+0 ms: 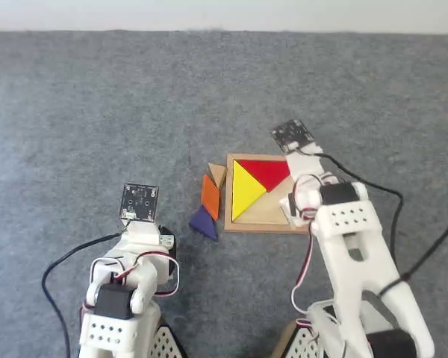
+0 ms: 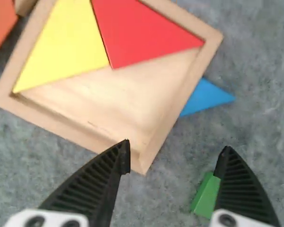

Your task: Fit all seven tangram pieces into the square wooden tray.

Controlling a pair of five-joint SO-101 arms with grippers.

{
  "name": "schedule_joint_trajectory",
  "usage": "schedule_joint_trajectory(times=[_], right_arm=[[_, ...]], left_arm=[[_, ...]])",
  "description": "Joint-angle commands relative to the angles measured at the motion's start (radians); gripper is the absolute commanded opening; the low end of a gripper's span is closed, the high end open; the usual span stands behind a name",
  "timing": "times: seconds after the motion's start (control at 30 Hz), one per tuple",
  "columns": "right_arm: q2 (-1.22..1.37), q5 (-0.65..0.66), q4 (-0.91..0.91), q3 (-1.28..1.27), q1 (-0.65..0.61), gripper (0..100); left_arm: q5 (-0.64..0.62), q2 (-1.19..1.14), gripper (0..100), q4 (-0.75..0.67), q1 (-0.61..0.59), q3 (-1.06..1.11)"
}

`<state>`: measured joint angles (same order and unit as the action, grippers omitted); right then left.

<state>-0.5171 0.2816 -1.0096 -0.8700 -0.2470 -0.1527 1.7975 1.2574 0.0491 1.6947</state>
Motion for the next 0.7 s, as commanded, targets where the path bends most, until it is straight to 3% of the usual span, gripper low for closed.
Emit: schedule_joint_trajectory(times=[0.0, 0.17, 0.4, 0.57, 0.67], right_arm=[[-0.097, -0.017, 0.002, -0.020, 0.001, 28.5], [-0.127, -0.020, -0.004, -0.072, 0.044, 28.5], [-0.131, -0.021, 0.004, -0.161, 0.205, 28.5], [-0.133, -0.035, 0.085, -0.221, 0.166, 28.5], [-0.134, -0.037, 0.085, -0.226, 0.170, 28.5]], left_arm=[[0.006, 0.020, 1, 0.006, -0.005, -0.012], [0.006, 0.020, 1, 0.006, -0.005, -0.012], [0.003, 0.020, 1, 0.006, 0.003, -0.012], [0.003, 0.020, 1, 0.006, 0.005, -0.012], [0.006, 0.021, 1, -0.069, -0.005, -0.012]])
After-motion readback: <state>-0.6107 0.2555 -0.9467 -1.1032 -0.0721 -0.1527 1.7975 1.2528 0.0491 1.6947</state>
